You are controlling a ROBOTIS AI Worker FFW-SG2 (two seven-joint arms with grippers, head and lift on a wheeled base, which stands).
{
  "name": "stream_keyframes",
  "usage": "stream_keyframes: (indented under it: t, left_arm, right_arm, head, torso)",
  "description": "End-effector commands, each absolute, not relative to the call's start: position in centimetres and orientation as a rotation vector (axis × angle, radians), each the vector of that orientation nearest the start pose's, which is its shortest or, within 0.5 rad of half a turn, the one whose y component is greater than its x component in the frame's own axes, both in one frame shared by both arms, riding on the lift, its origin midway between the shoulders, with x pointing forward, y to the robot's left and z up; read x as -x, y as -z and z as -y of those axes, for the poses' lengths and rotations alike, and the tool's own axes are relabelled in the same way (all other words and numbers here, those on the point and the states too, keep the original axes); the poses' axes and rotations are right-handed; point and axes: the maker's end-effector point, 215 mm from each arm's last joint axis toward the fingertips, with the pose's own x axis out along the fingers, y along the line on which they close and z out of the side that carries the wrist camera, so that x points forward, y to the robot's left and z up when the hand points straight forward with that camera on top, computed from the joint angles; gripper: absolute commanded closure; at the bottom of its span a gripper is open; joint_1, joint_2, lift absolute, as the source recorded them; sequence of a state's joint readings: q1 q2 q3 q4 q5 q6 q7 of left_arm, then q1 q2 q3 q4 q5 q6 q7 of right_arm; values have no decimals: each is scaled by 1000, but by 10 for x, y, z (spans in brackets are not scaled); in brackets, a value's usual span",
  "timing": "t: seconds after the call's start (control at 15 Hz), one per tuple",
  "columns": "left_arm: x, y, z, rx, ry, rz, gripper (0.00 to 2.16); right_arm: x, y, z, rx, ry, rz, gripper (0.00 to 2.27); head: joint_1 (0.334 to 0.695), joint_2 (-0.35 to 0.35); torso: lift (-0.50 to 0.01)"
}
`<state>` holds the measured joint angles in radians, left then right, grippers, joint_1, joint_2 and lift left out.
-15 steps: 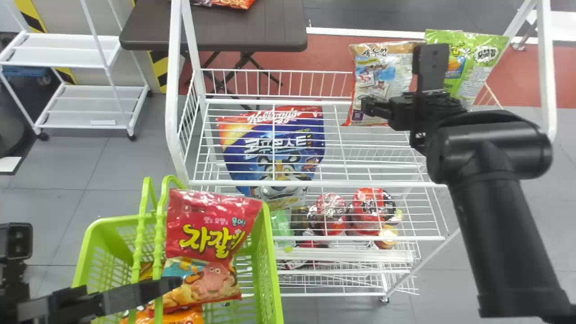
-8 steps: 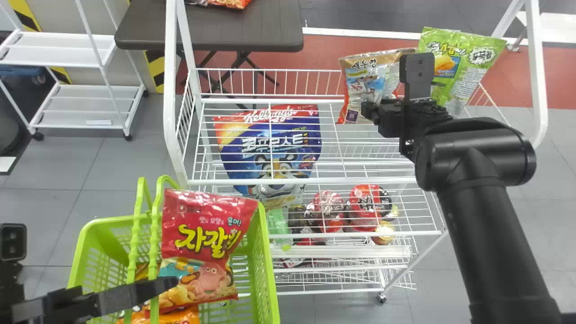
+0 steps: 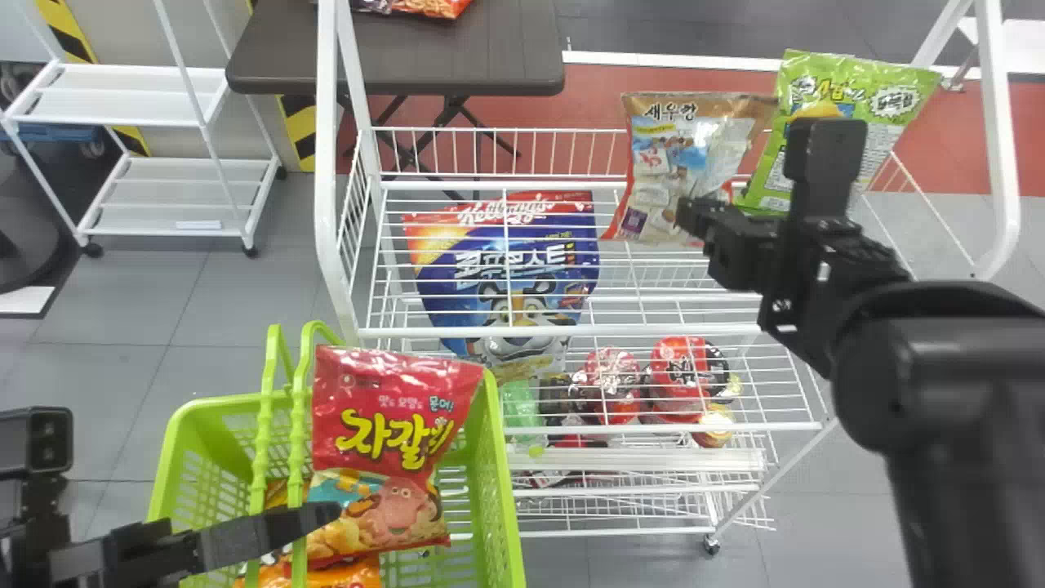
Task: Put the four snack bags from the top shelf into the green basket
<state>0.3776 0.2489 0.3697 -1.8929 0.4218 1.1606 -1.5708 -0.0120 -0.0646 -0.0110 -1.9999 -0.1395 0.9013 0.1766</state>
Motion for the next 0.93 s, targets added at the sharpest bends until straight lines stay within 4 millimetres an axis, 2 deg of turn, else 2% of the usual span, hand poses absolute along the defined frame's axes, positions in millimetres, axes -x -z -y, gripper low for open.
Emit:
stream_keyframes:
  t: [0.0, 0.2, 0.27, 0.33, 0.4, 0.47, 0.67, 0.73, 0.87]
  left_arm:
    - [-265, 372, -190, 996, 1214, -676, 2148]
    - [-265, 372, -188, 1000, 1218, -676, 2148]
    - [-265, 372, -187, 1001, 1218, -675, 2148]
    - [-265, 372, -187, 1000, 1218, -676, 2148]
    - [-265, 372, -187, 1000, 1218, -676, 2148]
    - [-265, 372, -187, 1001, 1218, -676, 2148]
    - [-264, 370, -186, 998, 1223, -674, 2148]
    - [-264, 371, -185, 999, 1224, -675, 2148]
    - [-263, 369, -184, 1000, 1229, -675, 2148]
  right_arm:
    - [-494, 347, 141, -165, -369, -531, 2250]
    - [-420, 349, 83, -242, -558, -672, 2250]
    - [-399, 346, 60, -268, -635, -710, 2250]
    - [-377, 351, 44, -287, -699, -771, 2250]
    - [-360, 348, 26, -299, -773, -809, 2250]
    - [-344, 349, 9, -293, -841, -862, 2250]
    - [-325, 367, -31, -302, -941, -943, 2250]
    - [-322, 370, -39, -314, -967, -962, 2250]
    - [-318, 392, -46, -315, -972, -1030, 2250]
  head:
    - [695, 2]
    - [695, 65]
    - [695, 120]
    - [695, 152]
    - [695, 180]
    - [695, 238]
    - [695, 333]
    - [695, 350]
    - [695, 350]
  torso:
    - [0]
    - [0]
    - [0]
    - [0]
    - [0]
    - [0]
    - [0]
    - [0]
    - [0]
